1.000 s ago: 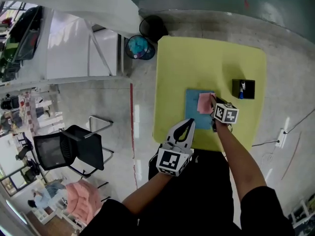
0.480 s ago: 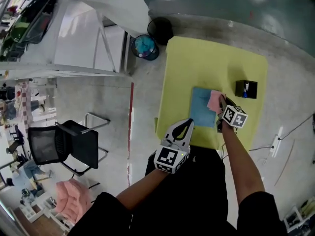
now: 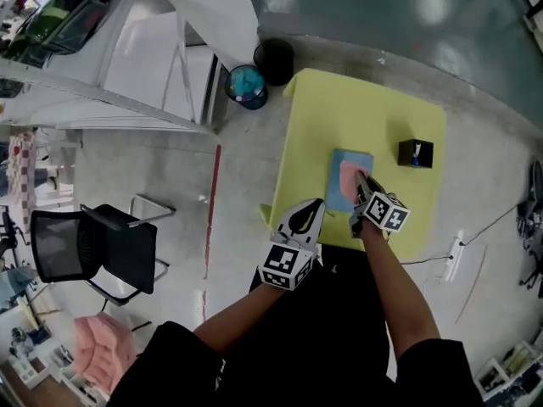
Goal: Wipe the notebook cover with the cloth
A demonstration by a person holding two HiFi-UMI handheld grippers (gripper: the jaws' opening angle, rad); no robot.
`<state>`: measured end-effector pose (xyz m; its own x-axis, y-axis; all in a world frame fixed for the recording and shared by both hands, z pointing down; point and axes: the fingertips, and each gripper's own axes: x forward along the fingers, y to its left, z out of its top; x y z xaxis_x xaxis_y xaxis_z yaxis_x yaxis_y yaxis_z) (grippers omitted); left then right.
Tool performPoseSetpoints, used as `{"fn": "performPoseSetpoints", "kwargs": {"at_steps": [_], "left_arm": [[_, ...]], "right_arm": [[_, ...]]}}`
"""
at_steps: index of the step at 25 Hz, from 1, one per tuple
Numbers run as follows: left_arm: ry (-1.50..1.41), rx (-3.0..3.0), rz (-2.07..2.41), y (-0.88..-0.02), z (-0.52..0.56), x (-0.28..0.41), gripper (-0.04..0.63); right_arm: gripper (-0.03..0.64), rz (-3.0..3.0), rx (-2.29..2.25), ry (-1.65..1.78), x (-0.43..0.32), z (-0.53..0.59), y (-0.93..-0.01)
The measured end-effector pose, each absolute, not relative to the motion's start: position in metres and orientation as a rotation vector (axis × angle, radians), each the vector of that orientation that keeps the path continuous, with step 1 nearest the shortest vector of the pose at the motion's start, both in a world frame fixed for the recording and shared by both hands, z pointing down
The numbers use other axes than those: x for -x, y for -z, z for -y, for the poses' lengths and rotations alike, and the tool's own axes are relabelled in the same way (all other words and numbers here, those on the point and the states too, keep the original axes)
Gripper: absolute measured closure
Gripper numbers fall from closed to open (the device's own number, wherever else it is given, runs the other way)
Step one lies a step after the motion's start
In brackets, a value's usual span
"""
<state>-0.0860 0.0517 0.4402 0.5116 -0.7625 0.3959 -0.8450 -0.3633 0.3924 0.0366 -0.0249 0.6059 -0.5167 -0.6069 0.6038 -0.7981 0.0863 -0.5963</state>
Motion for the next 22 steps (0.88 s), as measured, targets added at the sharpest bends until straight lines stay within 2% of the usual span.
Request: {"fn": "performPoseSetpoints", "kwargs": {"at_steps": [12, 22], "left_arm": [[-0.192, -2.103, 1.426, -0.454, -0.065, 0.127, 0.580], [-0.294, -2.039, 1.403, -0.484, -0.088, 0.115, 0.580]], "right_arm": [[0.580, 2.014, -1.381, -1.519, 0.008, 0.008, -0.669], [0.580, 1.945, -1.323, -1.571, 0.015, 0.012, -0.720]]}}
